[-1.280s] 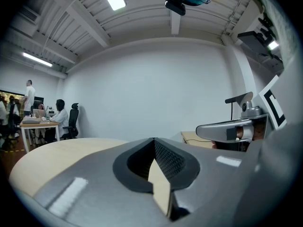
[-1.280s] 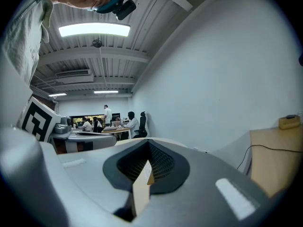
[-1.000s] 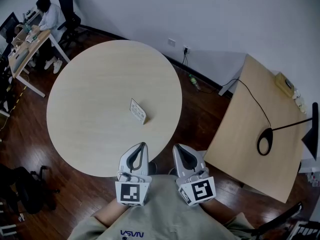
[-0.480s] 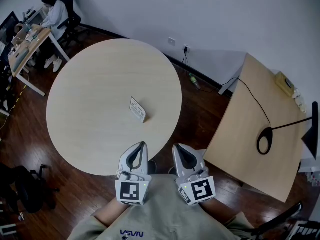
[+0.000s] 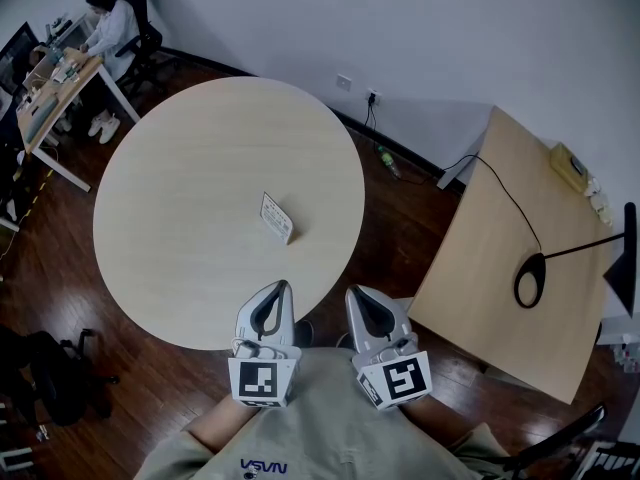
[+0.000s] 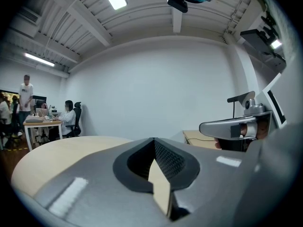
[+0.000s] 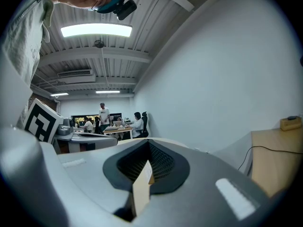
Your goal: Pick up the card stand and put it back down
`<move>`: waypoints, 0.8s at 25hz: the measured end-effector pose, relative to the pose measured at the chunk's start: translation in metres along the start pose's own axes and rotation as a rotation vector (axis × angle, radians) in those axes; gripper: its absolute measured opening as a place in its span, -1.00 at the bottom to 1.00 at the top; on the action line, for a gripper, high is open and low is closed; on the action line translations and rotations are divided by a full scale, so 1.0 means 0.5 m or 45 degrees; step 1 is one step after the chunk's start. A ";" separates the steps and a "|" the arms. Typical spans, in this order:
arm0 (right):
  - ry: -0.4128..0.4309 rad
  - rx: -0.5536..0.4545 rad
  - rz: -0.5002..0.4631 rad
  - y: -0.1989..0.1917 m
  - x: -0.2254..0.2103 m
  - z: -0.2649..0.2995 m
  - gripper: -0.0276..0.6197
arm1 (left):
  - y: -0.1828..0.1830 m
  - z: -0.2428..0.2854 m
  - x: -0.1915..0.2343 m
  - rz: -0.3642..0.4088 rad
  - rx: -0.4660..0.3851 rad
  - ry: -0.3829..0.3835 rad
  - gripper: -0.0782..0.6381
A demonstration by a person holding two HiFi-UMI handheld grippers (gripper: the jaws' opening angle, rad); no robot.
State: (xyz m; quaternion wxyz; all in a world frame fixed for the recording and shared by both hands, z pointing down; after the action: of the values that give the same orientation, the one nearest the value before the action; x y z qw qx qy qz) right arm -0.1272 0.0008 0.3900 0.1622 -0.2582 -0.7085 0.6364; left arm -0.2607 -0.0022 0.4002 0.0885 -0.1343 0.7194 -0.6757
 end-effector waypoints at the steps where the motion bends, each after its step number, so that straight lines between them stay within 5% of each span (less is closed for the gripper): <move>1: 0.000 0.001 -0.001 0.000 0.000 0.000 -0.91 | 0.001 0.000 0.002 -0.004 -0.003 0.004 -0.77; 20: -0.016 0.001 0.023 -0.006 -0.003 0.007 -0.91 | -0.006 -0.001 0.032 0.003 -0.046 0.079 -0.76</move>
State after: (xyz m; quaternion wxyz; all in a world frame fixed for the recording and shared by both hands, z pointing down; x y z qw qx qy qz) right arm -0.1285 -0.0031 0.3927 0.1523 -0.2604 -0.7069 0.6398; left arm -0.2759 -0.0068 0.4041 0.0644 -0.1140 0.7339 -0.6665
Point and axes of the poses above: the fingertips, and each gripper's own axes: z forward along the fingers, x to its left, y out of its top, the point moved 3 cm from there along -z, backward along the fingers, and after that the axes turned 15 degrees about -x, right-handed, at the moved point
